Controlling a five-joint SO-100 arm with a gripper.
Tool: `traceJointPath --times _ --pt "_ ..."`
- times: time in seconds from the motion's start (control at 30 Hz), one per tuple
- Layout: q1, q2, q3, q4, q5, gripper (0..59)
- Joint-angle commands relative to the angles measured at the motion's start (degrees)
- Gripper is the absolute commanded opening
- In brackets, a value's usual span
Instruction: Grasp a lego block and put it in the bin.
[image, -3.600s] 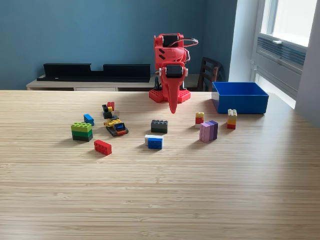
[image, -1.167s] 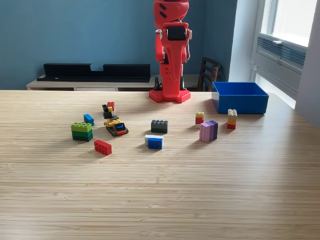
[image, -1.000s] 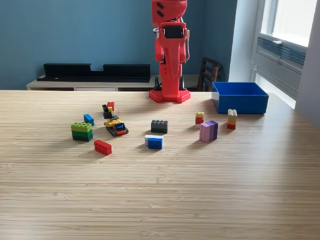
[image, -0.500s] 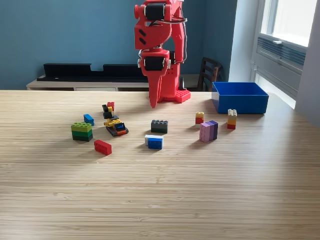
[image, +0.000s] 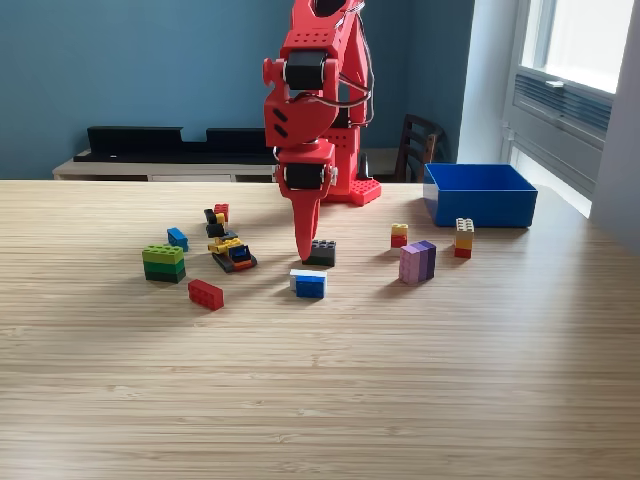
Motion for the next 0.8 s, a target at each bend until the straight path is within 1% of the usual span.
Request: traceJointPath --times 0.03,0.1,0.2,0.27,0.3,0.5,0.57,0.63,0.7,0.8 --pt "-1.5 -1.1 -2.6 -1.4 -0.4 21.4" --pt "-1.8 -1.6 -2.4 -2.6 0.1 17.7" --pt "-1.8 -1.6 -0.6 -7.3 1.5 6.2" --pt "-1.7 -1.6 0.7 -10.8 1.8 1.1" --pt "-1.7 -1.6 1.1 -11.6 2.0 0.1" --pt "-1.8 -1.4 2.6 -13.2 3.6 0.1" --pt "-1.8 -1.4 2.4 -12.1 3.9 0.1" --pt "-1.8 -0.8 0.9 -8.9 4.0 0.1" --pt "-1.8 -0.6 -1.9 -4.6 4.0 0.1" --pt "-2.0 -0.3 -10.1 3.8 4.5 0.1"
